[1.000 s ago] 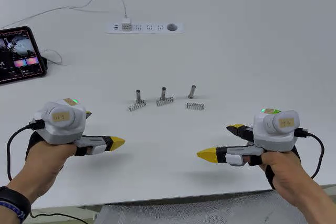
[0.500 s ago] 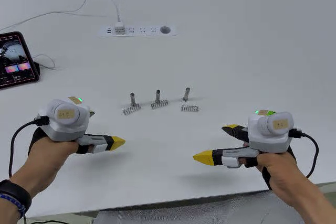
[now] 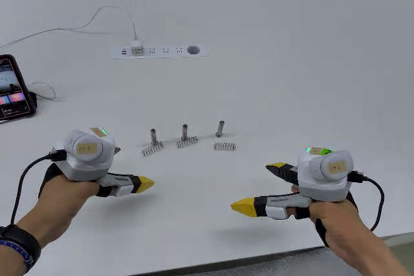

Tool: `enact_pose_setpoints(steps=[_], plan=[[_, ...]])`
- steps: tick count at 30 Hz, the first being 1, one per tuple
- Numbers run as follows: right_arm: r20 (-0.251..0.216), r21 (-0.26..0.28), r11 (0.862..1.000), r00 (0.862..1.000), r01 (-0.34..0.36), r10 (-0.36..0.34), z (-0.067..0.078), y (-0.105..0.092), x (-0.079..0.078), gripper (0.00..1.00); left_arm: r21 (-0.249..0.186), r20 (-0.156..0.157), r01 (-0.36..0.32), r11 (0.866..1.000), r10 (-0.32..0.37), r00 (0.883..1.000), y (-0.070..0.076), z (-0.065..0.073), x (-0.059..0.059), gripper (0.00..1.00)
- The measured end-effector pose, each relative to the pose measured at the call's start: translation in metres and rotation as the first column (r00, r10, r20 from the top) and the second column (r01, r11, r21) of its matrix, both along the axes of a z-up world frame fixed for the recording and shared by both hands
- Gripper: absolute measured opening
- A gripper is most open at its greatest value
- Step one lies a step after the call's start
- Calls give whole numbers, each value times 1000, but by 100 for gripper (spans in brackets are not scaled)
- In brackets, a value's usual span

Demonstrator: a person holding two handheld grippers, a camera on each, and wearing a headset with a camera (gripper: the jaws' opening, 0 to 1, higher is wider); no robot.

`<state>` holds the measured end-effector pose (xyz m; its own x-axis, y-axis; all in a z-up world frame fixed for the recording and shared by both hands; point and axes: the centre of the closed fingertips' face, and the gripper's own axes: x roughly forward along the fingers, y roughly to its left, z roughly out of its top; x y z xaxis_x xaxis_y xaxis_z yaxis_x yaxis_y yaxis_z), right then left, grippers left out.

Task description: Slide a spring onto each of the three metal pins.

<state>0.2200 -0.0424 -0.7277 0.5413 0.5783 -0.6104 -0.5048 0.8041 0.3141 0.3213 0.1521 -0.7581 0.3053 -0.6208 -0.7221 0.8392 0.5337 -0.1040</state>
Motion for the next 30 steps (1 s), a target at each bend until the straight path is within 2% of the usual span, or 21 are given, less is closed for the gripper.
enact_pose_setpoints(steps=[7,15,23,27,30], plan=[[0,0,1000,1000,1,-1,2,0,0,89,-24,-20,-1,1000,0,1000,-15,-7,8,69],[6,13,1000,1000,6,-6,6,2,5,89,-22,-19,-5,1000,5,1000,-25,-15,17,63],[3,20,1000,1000,7,-7,5,5,6,88,-25,-8,-45,999,45,999,-28,-20,32,47],[0,22,1000,1000,6,-6,5,7,5,88,-23,-12,-59,998,58,998,-29,-25,36,40],[-1,27,1000,1000,10,-10,5,8,4,88,-9,1,-58,998,58,998,-30,-28,38,32]])
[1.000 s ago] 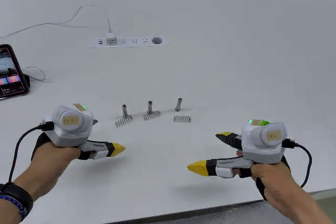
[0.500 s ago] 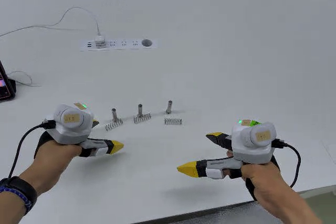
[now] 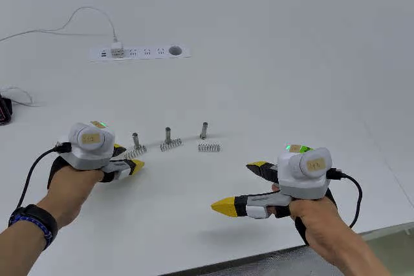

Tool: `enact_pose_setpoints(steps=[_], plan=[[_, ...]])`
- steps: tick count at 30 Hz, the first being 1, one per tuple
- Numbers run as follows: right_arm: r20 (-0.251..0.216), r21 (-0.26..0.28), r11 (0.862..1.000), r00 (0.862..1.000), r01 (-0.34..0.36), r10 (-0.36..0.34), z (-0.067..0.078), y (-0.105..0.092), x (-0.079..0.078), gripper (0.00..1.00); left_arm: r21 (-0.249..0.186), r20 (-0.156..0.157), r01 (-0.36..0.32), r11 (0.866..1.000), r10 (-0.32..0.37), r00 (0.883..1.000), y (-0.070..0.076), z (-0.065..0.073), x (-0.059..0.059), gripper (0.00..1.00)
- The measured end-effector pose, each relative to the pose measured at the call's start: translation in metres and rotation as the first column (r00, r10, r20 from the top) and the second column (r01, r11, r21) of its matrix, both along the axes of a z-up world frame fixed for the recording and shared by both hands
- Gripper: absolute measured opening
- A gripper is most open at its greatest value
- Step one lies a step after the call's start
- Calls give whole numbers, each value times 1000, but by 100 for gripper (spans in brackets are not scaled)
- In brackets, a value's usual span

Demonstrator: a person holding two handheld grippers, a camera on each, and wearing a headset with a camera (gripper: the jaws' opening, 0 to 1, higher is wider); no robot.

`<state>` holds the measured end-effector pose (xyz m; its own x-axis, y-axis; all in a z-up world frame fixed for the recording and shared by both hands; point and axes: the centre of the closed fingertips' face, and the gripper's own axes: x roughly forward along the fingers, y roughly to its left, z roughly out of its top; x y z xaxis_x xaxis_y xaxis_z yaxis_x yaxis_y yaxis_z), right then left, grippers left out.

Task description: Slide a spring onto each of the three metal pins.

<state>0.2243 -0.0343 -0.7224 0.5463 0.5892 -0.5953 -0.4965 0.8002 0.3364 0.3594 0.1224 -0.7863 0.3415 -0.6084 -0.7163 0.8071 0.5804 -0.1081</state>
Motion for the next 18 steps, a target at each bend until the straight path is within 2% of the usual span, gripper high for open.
enact_pose_setpoints(steps=[6,7,9,13,18], plan=[[-6,2,1000,1000,3,-3,-1,1,-2,87,33,8,1,999,-2,1000,1,-8,1,23],[-10,2,1000,1000,3,-3,-1,0,-3,87,51,18,-26,998,25,1000,5,-9,3,20],[-18,2,1000,1000,4,-4,-4,0,-4,87,52,34,-14,999,13,999,4,-9,3,15],[-27,0,1000,1000,3,-3,-7,0,-7,87,61,47,-12,998,10,999,5,-9,5,12],[-30,3,1000,1000,5,-5,-8,2,-9,87,61,36,-30,998,28,999,7,-9,1,11]])
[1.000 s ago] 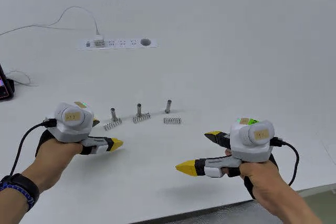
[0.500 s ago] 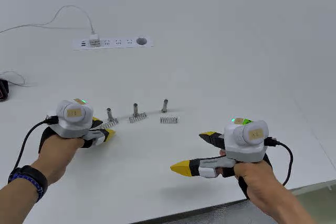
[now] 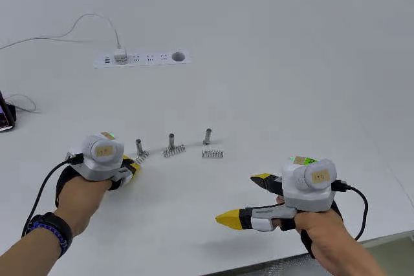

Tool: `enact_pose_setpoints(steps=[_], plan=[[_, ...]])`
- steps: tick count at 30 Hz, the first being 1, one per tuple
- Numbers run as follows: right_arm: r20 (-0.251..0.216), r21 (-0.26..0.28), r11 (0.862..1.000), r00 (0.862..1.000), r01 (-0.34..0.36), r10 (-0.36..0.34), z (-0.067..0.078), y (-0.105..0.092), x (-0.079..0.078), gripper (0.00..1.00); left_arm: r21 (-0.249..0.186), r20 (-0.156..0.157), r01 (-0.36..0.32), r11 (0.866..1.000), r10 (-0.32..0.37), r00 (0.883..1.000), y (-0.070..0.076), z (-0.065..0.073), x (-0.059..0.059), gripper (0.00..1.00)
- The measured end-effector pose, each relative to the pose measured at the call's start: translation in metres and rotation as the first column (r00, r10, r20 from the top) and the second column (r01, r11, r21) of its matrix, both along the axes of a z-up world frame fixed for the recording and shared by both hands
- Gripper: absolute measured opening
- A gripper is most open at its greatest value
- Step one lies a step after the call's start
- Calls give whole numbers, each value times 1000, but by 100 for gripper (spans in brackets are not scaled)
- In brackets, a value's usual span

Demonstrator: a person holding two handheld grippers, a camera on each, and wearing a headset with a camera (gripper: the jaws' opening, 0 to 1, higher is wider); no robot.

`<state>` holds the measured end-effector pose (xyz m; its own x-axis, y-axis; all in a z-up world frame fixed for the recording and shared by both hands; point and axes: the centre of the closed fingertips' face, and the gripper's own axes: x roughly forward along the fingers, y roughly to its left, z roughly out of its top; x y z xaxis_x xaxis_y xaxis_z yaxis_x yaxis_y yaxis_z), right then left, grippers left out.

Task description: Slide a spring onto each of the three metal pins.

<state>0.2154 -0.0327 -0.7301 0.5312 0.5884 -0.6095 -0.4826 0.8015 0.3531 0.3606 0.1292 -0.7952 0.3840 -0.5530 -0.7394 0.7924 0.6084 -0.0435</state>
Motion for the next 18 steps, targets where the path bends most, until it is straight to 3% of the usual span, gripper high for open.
enact_pose_setpoints(steps=[9,18], plan=[[-14,-1,1000,1000,-5,5,-6,3,-9,87,-31,-45,-58,998,57,997,10,3,-10,10],[-15,19,1000,1000,19,-18,-5,3,-8,87,-59,-46,-91,994,88,995,21,9,-19,10]])
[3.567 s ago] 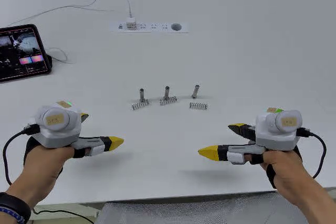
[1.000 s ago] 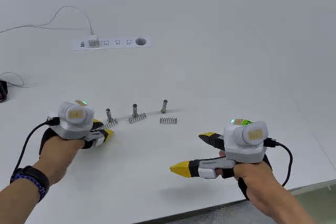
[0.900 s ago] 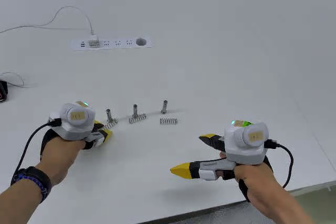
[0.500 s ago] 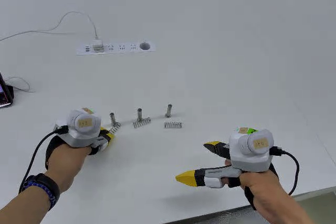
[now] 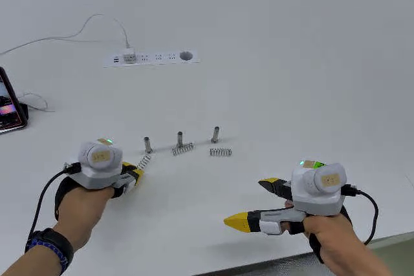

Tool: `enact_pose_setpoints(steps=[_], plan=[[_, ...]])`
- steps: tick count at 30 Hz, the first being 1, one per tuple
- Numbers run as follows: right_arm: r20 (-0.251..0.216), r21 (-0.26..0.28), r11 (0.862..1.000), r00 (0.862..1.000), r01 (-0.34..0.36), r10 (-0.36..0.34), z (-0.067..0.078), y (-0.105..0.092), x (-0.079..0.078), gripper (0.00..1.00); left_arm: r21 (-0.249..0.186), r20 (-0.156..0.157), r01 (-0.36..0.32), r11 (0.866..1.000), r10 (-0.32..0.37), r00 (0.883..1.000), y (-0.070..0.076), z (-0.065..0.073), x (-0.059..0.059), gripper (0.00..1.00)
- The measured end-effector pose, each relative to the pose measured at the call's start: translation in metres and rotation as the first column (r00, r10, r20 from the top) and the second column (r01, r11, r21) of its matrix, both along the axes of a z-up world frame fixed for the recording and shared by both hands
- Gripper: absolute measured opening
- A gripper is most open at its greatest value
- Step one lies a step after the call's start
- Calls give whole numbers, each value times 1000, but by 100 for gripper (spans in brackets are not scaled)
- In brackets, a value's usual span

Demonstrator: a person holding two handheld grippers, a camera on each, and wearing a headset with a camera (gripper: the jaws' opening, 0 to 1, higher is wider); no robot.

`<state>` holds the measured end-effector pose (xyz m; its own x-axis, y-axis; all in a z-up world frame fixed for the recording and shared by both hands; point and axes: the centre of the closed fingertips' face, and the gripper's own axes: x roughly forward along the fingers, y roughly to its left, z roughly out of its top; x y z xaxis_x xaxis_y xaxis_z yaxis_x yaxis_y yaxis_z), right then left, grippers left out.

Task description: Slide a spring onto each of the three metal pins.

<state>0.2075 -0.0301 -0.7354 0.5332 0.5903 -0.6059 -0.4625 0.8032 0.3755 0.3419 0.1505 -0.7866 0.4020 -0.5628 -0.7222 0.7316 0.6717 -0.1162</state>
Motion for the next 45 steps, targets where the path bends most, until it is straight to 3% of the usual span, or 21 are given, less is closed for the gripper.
enact_pose_setpoints(steps=[19,28,31,38,45], plan=[[-7,29,999,1000,13,-12,4,1,2,84,-43,26,16,999,-15,1000,4,23,-17,10],[2,42,999,1000,10,-10,6,2,3,82,-57,49,33,998,-30,998,3,42,-20,10],[15,61,998,1000,3,-4,10,4,4,78,-72,54,64,995,-60,997,-3,46,-24,10],[32,77,997,999,2,-4,19,5,13,76,-56,68,145,988,-141,988,-14,53,-36,10],[51,154,988,999,9,-17,31,13,22,72,-58,88,214,975,-208,974,-32,66,-47,10]])
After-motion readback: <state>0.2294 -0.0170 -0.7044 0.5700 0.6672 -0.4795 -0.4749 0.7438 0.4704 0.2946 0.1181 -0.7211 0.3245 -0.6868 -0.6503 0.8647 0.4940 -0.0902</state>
